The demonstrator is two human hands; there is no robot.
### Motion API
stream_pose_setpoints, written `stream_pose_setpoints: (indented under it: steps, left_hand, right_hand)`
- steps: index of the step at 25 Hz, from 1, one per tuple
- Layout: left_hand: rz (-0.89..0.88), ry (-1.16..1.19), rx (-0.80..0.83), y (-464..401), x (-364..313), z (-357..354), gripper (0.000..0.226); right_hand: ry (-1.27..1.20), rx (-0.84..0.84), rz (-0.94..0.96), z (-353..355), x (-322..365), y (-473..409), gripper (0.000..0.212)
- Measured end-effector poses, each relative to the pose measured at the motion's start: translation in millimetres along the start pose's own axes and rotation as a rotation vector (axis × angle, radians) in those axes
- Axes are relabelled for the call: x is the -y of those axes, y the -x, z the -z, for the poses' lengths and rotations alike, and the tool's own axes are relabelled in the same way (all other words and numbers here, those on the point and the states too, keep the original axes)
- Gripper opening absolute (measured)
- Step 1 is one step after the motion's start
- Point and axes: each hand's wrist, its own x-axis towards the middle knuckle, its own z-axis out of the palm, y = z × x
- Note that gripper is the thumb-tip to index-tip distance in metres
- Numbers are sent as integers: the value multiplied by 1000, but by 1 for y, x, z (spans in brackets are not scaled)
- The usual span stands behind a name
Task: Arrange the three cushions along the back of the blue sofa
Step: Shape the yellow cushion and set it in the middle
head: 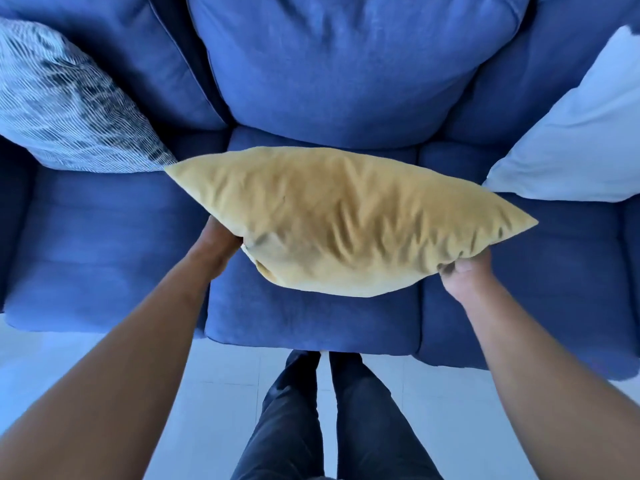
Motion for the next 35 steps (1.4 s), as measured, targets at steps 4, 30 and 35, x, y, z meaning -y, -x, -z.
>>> stream_pose_setpoints:
  steps: [4, 30, 35]
  left_hand:
    - [57, 74, 8, -7, 13, 3, 62]
    - [-34, 249, -142, -87, -69, -21, 20]
    - [3, 220, -209, -119, -62, 23, 82]
  right_hand:
    - [631, 184, 3, 10, -2, 15, 39]
    - [218, 160, 100, -97, 33, -45, 31]
    - [187, 136, 145, -90, 49, -60, 55]
